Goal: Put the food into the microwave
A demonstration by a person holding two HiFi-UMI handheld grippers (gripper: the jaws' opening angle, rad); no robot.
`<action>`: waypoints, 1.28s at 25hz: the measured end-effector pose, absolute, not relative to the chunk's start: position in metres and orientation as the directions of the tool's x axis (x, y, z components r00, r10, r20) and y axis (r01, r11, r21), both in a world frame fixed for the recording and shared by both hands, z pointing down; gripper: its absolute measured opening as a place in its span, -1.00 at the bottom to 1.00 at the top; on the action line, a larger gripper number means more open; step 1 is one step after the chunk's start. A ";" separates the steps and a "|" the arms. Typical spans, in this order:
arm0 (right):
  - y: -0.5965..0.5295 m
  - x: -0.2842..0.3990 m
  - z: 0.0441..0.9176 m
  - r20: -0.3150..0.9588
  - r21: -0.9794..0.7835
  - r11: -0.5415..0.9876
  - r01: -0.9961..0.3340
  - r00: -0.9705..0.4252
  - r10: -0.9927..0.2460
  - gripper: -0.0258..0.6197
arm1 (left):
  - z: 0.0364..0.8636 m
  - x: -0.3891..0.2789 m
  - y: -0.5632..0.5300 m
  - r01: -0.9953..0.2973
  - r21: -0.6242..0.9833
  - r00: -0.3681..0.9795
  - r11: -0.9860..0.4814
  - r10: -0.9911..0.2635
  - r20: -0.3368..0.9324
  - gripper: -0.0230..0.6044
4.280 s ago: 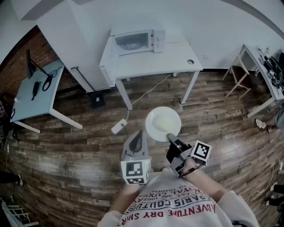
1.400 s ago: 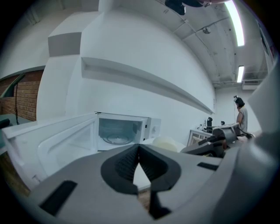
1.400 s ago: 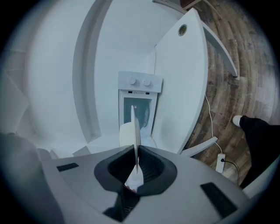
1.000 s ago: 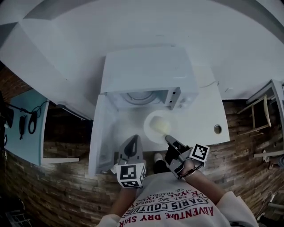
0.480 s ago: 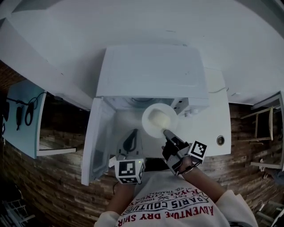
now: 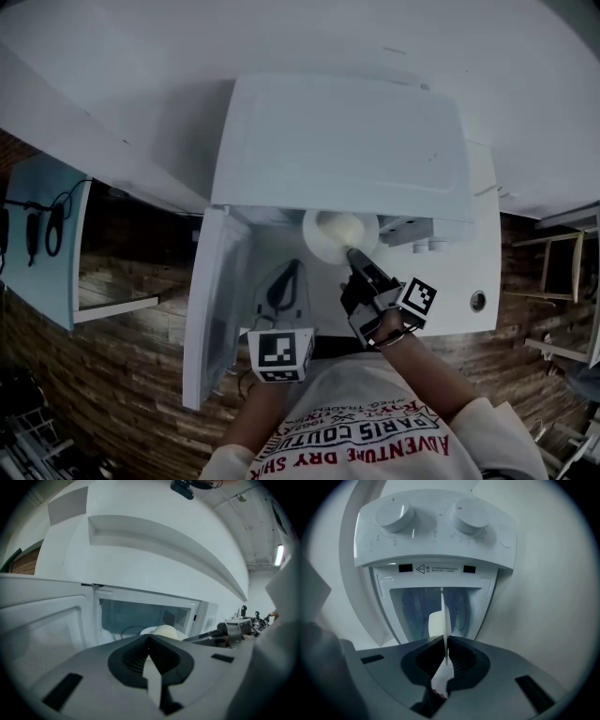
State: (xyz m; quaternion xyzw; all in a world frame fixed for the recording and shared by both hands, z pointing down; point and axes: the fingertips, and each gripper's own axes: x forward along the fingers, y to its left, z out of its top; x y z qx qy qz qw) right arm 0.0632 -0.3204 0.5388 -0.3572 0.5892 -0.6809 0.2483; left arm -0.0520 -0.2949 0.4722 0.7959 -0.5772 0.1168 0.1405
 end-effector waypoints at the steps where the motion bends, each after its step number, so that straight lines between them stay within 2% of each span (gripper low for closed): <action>1: -0.326 0.060 0.541 0.195 -0.980 -0.182 -0.085 -0.618 -0.762 -0.84 | 0.475 -0.054 -0.297 -0.951 0.094 0.309 -0.295 -0.884 0.352 -0.92; 7: -0.350 0.047 0.555 0.223 -0.974 -0.204 -0.099 -0.587 -0.778 -0.84 | 0.483 -0.062 -0.308 -0.943 0.060 0.325 -0.326 -0.874 0.361 -0.92; 26: -0.409 0.027 0.580 0.271 -0.962 -0.205 -0.183 -0.514 -0.814 -0.82 | 0.506 -0.073 -0.317 -0.924 0.114 0.377 -0.364 -0.828 0.416 -0.92; 32: -0.409 0.019 0.577 0.353 -0.908 -0.147 -0.392 -0.531 -0.770 -0.81 | 0.508 -0.068 -0.318 -0.918 0.131 0.393 -0.374 -0.818 0.420 -0.91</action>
